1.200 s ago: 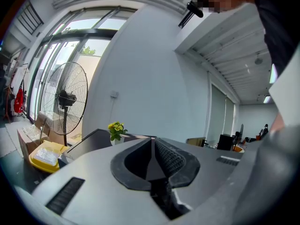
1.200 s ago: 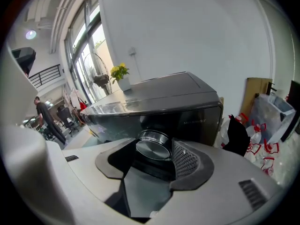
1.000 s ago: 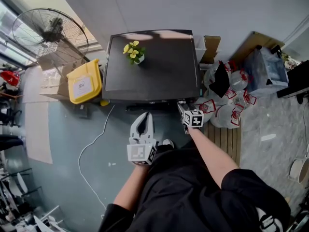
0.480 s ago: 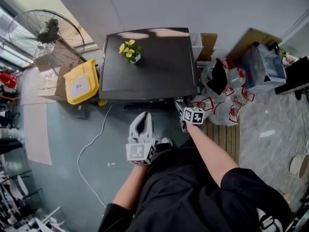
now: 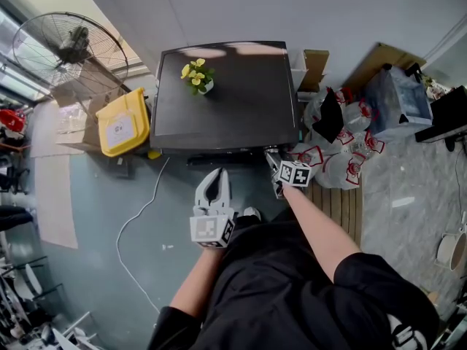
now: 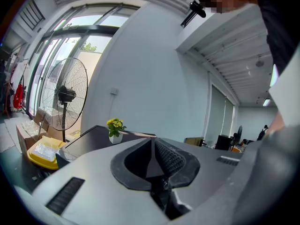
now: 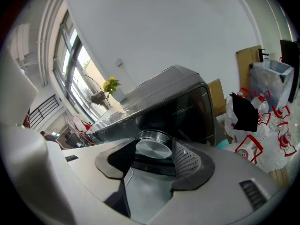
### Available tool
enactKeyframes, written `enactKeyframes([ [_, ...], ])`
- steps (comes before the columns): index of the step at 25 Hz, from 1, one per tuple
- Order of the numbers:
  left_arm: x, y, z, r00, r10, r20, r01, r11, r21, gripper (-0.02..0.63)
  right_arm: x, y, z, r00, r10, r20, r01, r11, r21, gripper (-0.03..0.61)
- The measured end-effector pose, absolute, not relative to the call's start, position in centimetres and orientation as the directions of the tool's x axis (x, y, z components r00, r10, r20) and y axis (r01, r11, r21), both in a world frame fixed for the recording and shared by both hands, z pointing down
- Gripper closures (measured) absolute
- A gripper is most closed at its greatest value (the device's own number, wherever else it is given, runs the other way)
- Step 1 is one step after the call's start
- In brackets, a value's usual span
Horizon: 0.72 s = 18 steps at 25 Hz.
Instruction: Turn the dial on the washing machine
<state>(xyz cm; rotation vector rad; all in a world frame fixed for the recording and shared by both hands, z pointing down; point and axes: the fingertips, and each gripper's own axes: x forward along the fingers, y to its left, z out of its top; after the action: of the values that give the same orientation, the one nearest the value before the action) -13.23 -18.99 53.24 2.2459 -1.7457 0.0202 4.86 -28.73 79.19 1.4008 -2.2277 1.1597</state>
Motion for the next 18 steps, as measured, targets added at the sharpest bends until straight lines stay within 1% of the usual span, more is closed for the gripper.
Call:
enactKeyframes([
  [10, -13.5, -18.9, 53.5, 0.27, -0.944, 0.19, -0.947, -0.226, 0.227, 0.592, 5.1, -28.6, 79.5, -0.518, -0.646, 0.561, -0.817, 0.18, -0.547, 0.347],
  [18, -12.5, -19.0, 53.9, 0.292, -0.933, 0.211, -0.943, -0.245, 0.223, 0.592, 4.9, -28.6, 78.9, -0.516, -0.632, 0.578, -0.844, 0.258, -0.471, 0.348],
])
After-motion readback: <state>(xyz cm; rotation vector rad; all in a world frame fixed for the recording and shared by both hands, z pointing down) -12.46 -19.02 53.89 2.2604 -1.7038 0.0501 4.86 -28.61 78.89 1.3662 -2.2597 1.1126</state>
